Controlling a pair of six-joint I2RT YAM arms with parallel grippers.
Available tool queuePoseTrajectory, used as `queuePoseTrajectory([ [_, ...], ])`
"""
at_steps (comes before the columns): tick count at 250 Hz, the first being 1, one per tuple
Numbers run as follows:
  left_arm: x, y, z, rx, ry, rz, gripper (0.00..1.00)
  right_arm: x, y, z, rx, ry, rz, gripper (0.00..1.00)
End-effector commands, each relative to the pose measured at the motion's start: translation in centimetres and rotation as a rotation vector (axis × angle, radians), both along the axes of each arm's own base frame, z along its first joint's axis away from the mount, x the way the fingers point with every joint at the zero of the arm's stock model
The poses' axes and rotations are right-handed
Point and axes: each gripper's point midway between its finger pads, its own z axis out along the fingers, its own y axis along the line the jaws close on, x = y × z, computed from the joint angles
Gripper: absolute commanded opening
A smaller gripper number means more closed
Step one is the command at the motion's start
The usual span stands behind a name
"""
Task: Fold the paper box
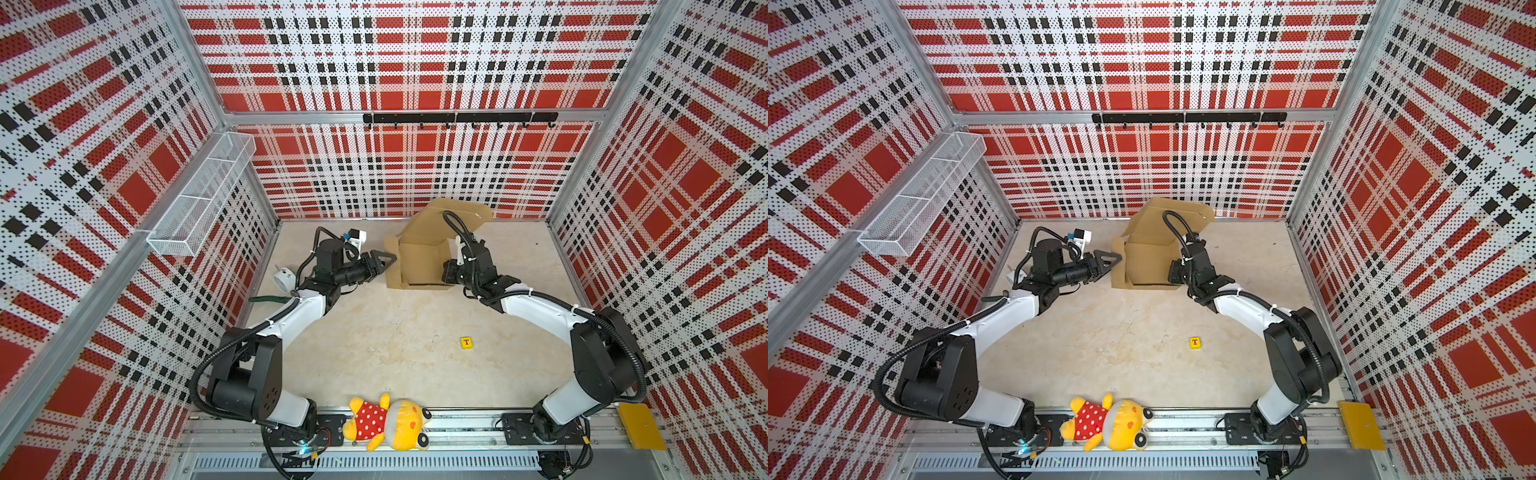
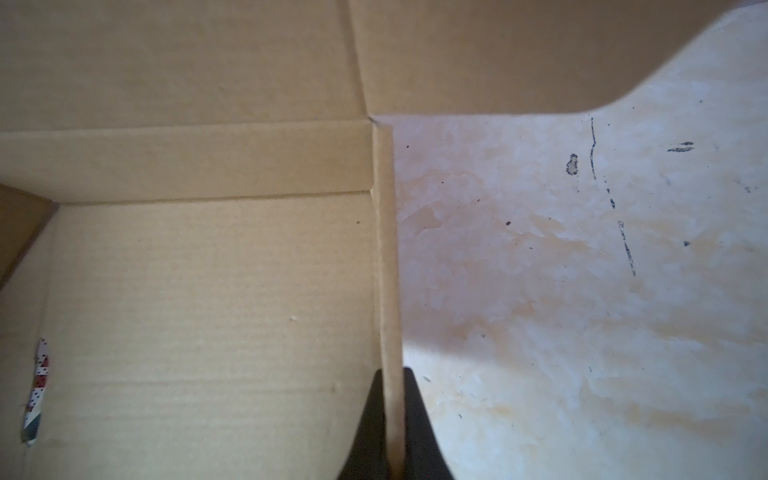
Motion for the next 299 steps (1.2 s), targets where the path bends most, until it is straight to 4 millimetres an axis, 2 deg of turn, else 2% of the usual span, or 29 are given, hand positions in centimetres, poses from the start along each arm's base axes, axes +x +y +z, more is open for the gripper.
queuePoseTrajectory([
  [1,0.3,-0.3,-0.1,0.017,-0.001,0.003,0.55,1.0,0.2,1.4,-0.014,-0.045,-0.027,0.0],
  [46,0.1,-0.7,-0.3,0.024,-0.001,-0.007,0.55,0.9,0.2,1.3,-0.103,-0.042,-0.075,0.0],
  [95,-0.1,-1.0,-0.1,0.024,-0.002,-0.016,0.55,0.9,-0.4,0.8,-0.129,-0.02,-0.122,0.0],
  [129,0.0,-1.0,-0.6,0.036,0.011,-0.005,0.54,0.8,-0.4,0.6,-0.143,-0.01,-0.133,0.0],
  [218,-0.1,-1.1,-0.2,0.032,0.004,-0.016,0.53,0.8,-0.8,0.2,-0.191,0.005,-0.143,0.0],
  [276,0.1,-0.8,-1.7,0.075,0.014,-0.001,0.49,0.7,0.7,0.4,-0.201,0.003,-0.127,0.0],
  [299,0.3,-0.5,-2.5,0.097,0.036,0.022,0.42,0.7,1.2,0.4,-0.202,0.002,-0.12,0.0],
])
